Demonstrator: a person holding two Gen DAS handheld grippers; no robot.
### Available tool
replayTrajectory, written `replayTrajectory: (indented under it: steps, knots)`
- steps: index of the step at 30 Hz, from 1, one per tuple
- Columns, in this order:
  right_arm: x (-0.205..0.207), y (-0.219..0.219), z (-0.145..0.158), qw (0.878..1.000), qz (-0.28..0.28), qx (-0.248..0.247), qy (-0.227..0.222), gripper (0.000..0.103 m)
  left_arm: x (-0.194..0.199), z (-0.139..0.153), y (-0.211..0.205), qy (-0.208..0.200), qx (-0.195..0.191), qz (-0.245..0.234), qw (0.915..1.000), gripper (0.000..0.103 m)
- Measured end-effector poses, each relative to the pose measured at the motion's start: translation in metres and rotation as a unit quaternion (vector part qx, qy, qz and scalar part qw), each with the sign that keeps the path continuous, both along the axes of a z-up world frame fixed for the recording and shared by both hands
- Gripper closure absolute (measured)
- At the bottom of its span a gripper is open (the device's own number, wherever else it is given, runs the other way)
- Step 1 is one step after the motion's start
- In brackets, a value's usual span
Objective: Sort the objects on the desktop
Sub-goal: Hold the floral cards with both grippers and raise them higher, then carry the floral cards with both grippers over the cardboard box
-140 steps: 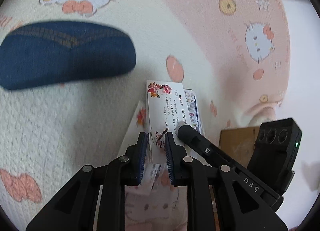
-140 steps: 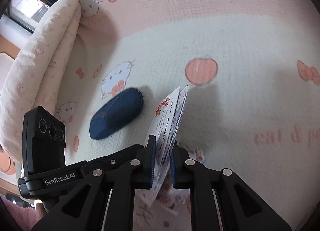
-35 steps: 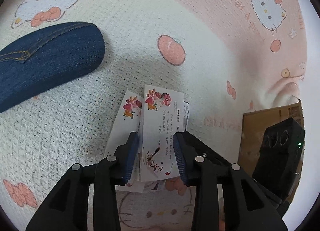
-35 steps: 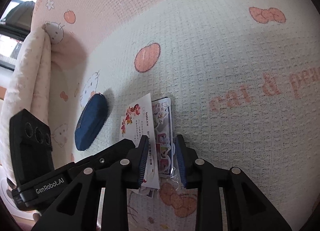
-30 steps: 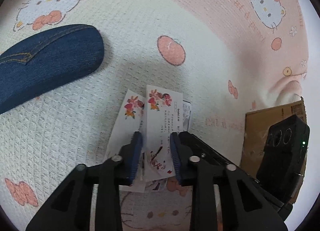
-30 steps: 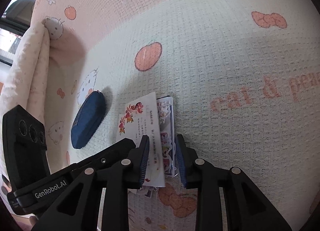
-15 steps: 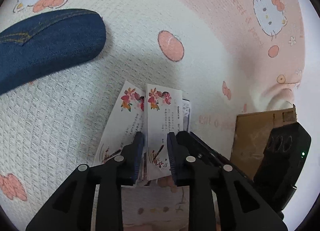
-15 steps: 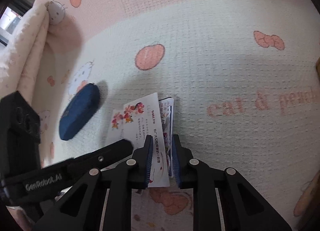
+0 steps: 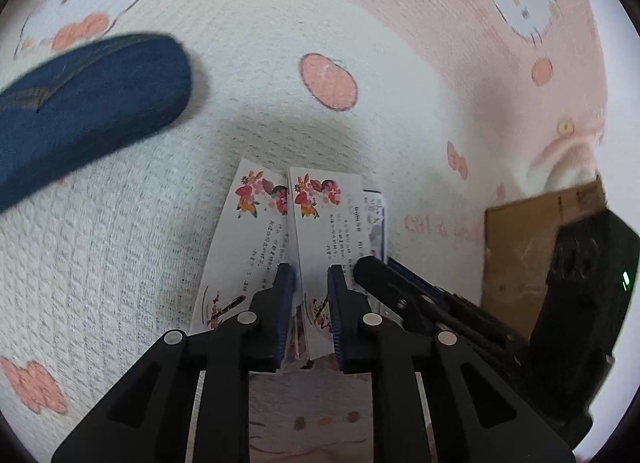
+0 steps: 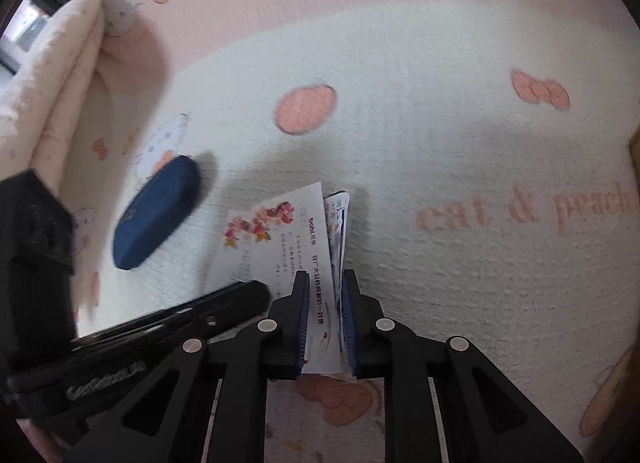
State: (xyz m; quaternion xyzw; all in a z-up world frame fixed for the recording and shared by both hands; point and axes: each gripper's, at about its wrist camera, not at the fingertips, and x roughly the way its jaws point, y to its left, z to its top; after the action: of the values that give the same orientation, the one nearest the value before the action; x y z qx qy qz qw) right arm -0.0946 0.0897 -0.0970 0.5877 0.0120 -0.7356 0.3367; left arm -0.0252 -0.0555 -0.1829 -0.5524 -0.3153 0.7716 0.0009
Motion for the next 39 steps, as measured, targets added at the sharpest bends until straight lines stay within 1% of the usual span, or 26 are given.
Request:
replayTrajectory:
  steps: [2,4,5,7,8,11,13,16,18,20,24,27,29,31,35,39]
  knots:
    - [-0.004,0.004,-0.004,1.0,0.0,-0.01,-0.011,0.089,-0.004,0.003,0.005,-0.001,-0.026,-0.025,0.9994,0.085]
    - [-0.006,0.007,-0.005,1.0,0.005,-0.016,-0.014,0.09,-0.004,0.003,0.006,-0.003,-0.033,-0.029,0.999,0.085]
    - [-0.005,0.007,-0.005,1.0,0.009,-0.016,-0.01,0.09,-0.004,0.003,0.004,-0.005,-0.028,-0.025,0.9993,0.085]
    - [-0.002,0.005,-0.004,1.0,0.018,-0.012,0.001,0.09,-0.004,0.0,-0.004,-0.011,-0.002,-0.012,0.9999,0.081]
    - [-0.001,0.004,-0.004,1.0,0.024,-0.009,0.007,0.09,-0.004,-0.003,-0.012,-0.016,0.025,-0.001,0.9996,0.081]
    - [0.0,0.005,-0.004,1.0,0.028,-0.012,0.008,0.089,-0.003,-0.013,-0.032,-0.017,0.084,0.036,0.9957,0.081]
    - [-0.002,0.008,-0.005,1.0,0.023,-0.018,-0.001,0.089,-0.004,-0.015,-0.036,-0.013,0.096,0.042,0.9944,0.081]
    - [-0.003,0.012,-0.006,1.0,0.011,-0.028,-0.008,0.089,-0.007,-0.014,-0.027,-0.001,0.083,0.036,0.9959,0.08]
    - [-0.003,0.014,-0.006,0.999,0.005,-0.034,-0.011,0.089,-0.006,-0.012,-0.025,0.004,0.081,0.04,0.9959,0.079]
    - [-0.002,0.017,-0.006,0.999,-0.001,-0.04,-0.012,0.089,-0.005,-0.01,-0.02,0.004,0.076,0.045,0.9961,0.079]
    - [-0.001,0.024,-0.004,0.998,-0.015,-0.051,-0.02,0.089,-0.001,-0.004,-0.01,-0.003,0.061,0.033,0.9976,0.078]
    - [0.0,0.026,-0.002,0.998,-0.013,-0.05,-0.024,0.089,0.001,0.004,-0.001,0.008,0.036,0.019,0.9992,0.078]
    - [0.002,0.028,0.0,0.998,-0.015,-0.052,-0.029,0.089,0.003,0.007,0.0,0.009,0.036,0.02,0.9991,0.078]
    - [0.004,0.029,0.005,0.998,-0.013,-0.05,-0.021,0.089,0.004,0.011,-0.001,0.017,0.042,0.019,0.9988,0.078]
    - [0.004,0.029,0.021,0.998,-0.01,-0.062,-0.01,0.089,0.003,0.027,0.001,0.033,0.033,0.02,0.9987,0.078]
    - [0.006,0.03,0.054,0.997,0.006,-0.061,0.044,0.089,0.002,0.055,0.007,0.064,0.028,0.018,0.9974,0.078]
